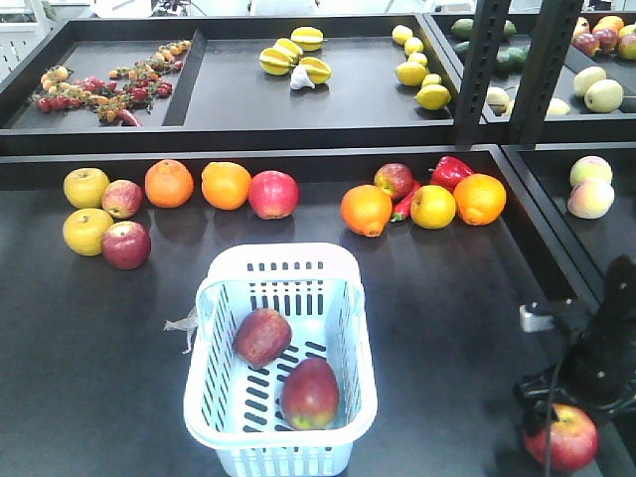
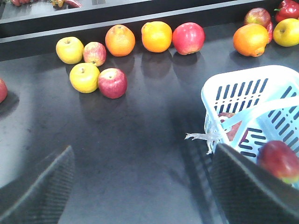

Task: Pick three apples into basket with both arms
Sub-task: 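Grasp the third red apple, farthest from the basket, with the right gripper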

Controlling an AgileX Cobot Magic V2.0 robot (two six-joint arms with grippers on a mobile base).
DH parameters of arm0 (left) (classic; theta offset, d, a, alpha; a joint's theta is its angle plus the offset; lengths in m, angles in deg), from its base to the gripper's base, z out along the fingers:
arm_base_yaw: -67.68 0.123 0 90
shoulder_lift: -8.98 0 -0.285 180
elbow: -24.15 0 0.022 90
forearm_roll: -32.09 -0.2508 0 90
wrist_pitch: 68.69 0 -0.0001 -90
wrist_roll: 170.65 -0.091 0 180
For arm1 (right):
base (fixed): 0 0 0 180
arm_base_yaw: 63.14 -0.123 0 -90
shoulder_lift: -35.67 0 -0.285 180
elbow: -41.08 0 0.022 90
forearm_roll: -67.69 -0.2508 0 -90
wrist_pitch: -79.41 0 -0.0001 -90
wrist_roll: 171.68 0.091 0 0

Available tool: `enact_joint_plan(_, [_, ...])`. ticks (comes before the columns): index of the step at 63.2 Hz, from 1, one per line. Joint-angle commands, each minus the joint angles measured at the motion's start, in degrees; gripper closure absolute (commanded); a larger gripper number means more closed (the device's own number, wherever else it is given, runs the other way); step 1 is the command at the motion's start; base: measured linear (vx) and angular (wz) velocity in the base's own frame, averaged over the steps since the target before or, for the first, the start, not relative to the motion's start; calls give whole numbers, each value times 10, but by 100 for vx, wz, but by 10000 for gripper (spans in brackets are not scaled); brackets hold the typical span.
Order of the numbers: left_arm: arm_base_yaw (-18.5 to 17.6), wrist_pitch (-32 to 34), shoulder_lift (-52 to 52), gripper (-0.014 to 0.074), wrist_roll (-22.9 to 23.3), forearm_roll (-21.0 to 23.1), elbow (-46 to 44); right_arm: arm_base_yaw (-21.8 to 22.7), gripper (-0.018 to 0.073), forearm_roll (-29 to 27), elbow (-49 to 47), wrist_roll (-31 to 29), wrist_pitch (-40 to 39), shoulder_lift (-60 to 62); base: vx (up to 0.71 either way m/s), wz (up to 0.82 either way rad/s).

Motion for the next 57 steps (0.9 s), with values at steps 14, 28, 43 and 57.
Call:
enact_joint_plan(14, [2,32,1,16,6,-3,-14,4,-7,4,-10,27,14,-25,0,0])
enact_joint_plan(28, [2,32,1,16,6,-3,-14,4,178,4,-10,29,22,-19,0,0])
enact_joint_plan(43, [2,32,1,16,6,-3,-14,4,248,-6,-10,31,23,34,0,0])
enact_joint_plan(57, [2,32,1,16,6,-3,-14,-25,248,-22,-10,31,27,153,0,0])
